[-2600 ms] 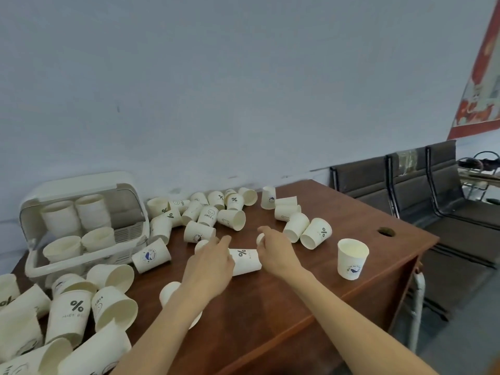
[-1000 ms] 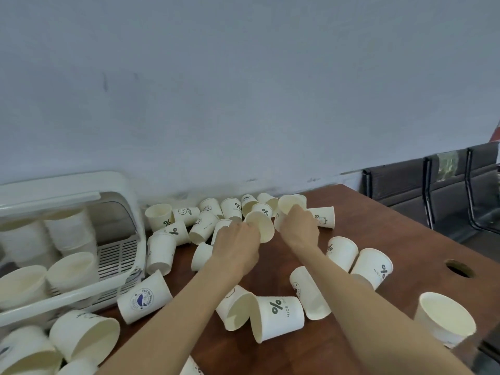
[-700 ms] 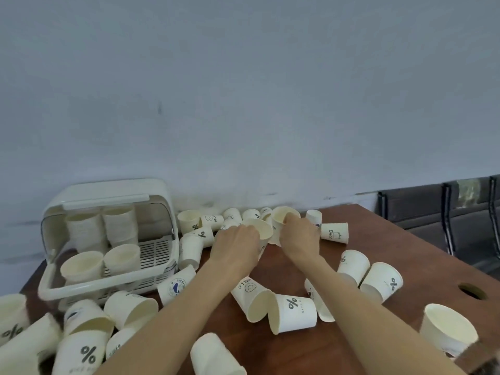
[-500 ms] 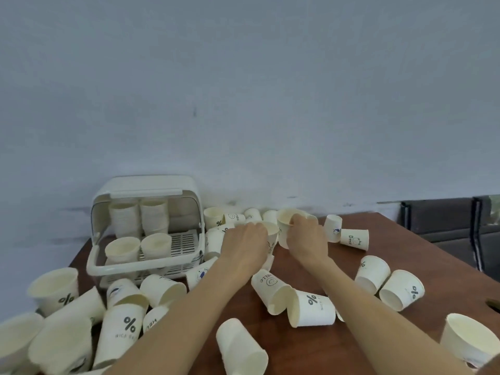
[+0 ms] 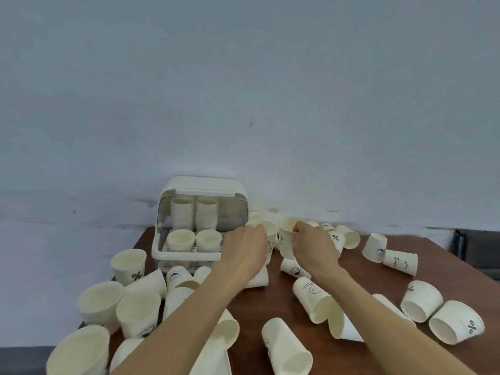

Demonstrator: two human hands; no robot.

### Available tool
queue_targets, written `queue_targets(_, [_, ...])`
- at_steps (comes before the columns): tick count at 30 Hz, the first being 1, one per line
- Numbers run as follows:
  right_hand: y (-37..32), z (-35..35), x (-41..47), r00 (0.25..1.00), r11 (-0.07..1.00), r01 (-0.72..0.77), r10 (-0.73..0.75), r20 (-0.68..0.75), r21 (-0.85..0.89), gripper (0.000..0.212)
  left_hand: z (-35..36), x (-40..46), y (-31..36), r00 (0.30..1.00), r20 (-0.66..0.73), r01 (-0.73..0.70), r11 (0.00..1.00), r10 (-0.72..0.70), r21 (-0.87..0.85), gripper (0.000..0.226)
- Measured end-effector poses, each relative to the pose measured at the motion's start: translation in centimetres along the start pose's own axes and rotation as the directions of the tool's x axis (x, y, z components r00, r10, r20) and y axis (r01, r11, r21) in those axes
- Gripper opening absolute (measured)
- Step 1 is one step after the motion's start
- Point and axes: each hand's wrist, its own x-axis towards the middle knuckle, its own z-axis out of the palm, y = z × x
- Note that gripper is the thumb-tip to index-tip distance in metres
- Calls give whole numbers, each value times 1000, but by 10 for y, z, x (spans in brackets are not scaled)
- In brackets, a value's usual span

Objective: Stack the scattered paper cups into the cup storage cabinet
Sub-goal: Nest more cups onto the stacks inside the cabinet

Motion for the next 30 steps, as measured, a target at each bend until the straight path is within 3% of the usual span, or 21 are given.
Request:
queue_targets(20, [-124, 51, 17, 962, 956, 271, -274, 6, 107, 23, 6, -4, -140, 960, -55, 279, 954, -274, 112, 18])
queue_targets(30, [-145, 95, 31, 972, 964, 226, -232, 28, 139, 22, 32, -1, -177, 930, -44, 366, 924, -364, 113, 22])
